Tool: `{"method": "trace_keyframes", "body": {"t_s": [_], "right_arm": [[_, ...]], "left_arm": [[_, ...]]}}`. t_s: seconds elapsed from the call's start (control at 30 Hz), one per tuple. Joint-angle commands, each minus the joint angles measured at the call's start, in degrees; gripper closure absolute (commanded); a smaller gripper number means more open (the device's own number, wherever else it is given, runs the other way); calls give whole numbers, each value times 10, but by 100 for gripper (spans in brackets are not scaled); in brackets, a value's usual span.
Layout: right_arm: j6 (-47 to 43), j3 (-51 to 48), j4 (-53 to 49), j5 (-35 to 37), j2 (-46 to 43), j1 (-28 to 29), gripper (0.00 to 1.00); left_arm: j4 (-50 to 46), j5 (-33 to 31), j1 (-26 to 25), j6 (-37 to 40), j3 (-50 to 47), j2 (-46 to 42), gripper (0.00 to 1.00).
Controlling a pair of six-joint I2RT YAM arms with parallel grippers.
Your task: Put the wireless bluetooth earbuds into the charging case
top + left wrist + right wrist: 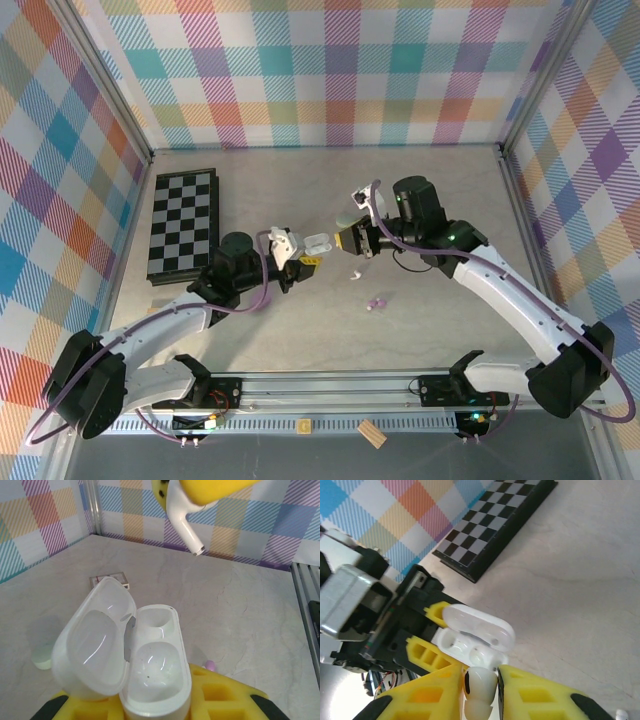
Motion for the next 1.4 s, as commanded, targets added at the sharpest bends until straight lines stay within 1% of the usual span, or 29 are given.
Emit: {"method": "trace_keyframes", "body": {"t_s": [0.0, 0.07, 0.2, 0.37, 0.63, 0.97, 1.37], "right_arm": [[-7, -19, 63, -34, -19, 13, 74], [-4, -29, 92, -40, -22, 17, 74], [-22, -31, 107, -18, -14, 26, 74], [-30, -36, 135, -13, 3, 32, 75], [-39, -30, 140, -27, 28, 36, 75], [-46, -41, 137, -42, 34, 41, 76], [-39, -58, 174, -42, 44, 50, 77]], "left_arm": [[32, 10, -11, -7, 29, 6, 99], [30, 12, -16, -7, 33, 10, 99], [33, 18, -23, -11, 36, 10, 99], [34, 23, -27, -16, 39, 9, 99], [37, 20, -28, -18, 42, 9, 99], [42, 6, -28, -25, 43, 13, 99], [43, 3, -28, -33, 50, 16, 99]]}}
